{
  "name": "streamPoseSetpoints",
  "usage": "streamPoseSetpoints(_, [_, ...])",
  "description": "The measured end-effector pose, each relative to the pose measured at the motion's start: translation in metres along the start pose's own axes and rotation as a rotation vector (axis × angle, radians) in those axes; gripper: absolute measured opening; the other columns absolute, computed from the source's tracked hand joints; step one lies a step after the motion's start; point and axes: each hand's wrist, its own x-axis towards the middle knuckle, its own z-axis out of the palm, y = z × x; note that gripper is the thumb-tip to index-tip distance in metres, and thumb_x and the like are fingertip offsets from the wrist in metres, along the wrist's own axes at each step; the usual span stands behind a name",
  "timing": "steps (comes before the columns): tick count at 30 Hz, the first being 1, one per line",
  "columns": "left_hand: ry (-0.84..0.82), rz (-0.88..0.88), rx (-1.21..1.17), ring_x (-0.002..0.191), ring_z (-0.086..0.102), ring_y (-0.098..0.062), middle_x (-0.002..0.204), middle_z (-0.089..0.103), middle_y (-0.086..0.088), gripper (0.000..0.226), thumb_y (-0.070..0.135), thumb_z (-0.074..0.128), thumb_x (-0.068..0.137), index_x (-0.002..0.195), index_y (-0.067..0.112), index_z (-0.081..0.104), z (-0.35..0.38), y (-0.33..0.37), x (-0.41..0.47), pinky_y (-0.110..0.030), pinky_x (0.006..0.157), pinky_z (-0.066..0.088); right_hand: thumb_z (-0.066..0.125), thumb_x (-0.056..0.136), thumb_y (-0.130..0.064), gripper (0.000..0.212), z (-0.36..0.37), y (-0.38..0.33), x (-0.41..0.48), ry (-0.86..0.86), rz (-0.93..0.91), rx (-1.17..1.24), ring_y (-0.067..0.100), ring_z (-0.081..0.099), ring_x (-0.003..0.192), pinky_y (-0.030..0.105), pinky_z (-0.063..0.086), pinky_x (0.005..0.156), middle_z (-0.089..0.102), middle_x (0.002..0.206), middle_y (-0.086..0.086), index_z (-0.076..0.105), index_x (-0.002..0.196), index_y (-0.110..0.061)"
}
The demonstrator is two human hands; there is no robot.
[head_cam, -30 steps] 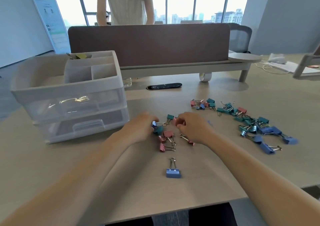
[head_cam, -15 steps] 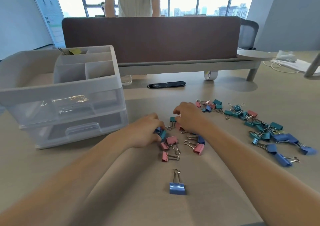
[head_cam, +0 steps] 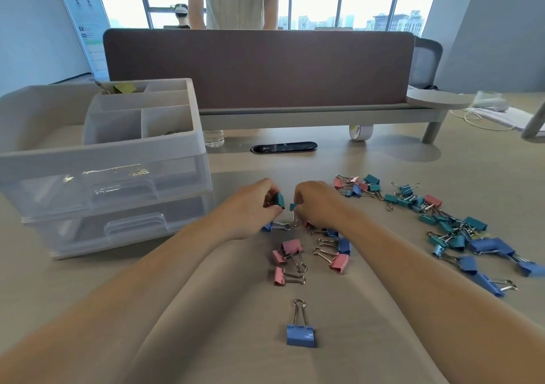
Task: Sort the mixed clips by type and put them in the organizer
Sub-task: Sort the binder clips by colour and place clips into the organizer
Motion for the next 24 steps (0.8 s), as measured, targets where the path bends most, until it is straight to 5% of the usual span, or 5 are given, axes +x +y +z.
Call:
streamPoseSetpoints(4, [0.028, -0.015, 0.003, 0.103, 0.059, -0.017, 0.115, 0.061, 0.000, 0.033, 0.024, 0.056, 0.097, 0.129, 0.017, 0.052, 0.005, 0.002, 0.008, -0.035, 0.093, 0.049, 0.069, 0.088, -0.024, 0.012, -0.013, 0.000, -0.006, 0.049, 0.005, 0.228, 0.013, 0.054, 0.083, 0.024, 0.039, 0.066, 0.058, 0.089, -0.005, 0.058, 0.091, -0.020])
streamPoseSetpoints(11, [0.052, -0.043, 0.048, 0.112, 0.057, -0.023, 0.128, 0.059, -0.005, 0.034, 0.021, 0.047, 0.102, 0.135, 0.013, 0.051, 0.019, 0.012, 0.026, -0.030, 0.092, 0.044, 0.066, 0.092, -0.022, 0.023, -0.037, 0.034, -0.027, 0.191, 0.073, 0.414, 0.004, 0.057, 0.086, 0.019, 0.040, 0.075, 0.066, 0.104, -0.009, 0.071, 0.114, -0.019])
streamPoseSetpoints(16, [0.012, -0.106, -0.005, 0.109, 0.053, -0.019, 0.123, 0.059, -0.004, 0.032, 0.022, 0.037, 0.101, 0.124, 0.014, 0.057, 0.032, 0.029, 0.038, -0.033, 0.094, 0.043, 0.061, 0.095, -0.023, 0.013, -0.037, 0.055, -0.039, 0.192, 0.186, 0.481, 0.003, 0.060, 0.072, 0.015, 0.041, 0.061, 0.069, 0.086, -0.006, 0.072, 0.098, -0.017])
streamPoseSetpoints(20, [-0.007, -0.036, 0.167, 0.099, 0.054, -0.017, 0.112, 0.058, 0.000, 0.035, 0.042, 0.052, 0.096, 0.121, 0.018, 0.055, 0.042, 0.037, 0.051, -0.032, 0.080, 0.043, 0.056, 0.096, -0.010, 0.010, -0.035, 0.064, -0.041, 0.149, 0.271, 0.652, 0.006, 0.072, 0.067, 0.013, 0.050, 0.058, 0.075, 0.081, 0.004, 0.066, 0.099, -0.007])
streamPoseSetpoints(24, [-0.088, 0.026, 0.306, 0.118, 0.053, -0.022, 0.133, 0.057, -0.007, 0.047, 0.032, 0.060, 0.094, 0.138, 0.023, 0.049, 0.050, 0.040, 0.069, -0.030, 0.090, 0.041, 0.041, 0.091, 0.007, 0.036, -0.031, 0.070, -0.038, 0.135, 0.273, 0.548, 0.005, 0.062, 0.061, 0.014, 0.042, 0.051, 0.071, 0.094, -0.001, 0.065, 0.112, -0.010])
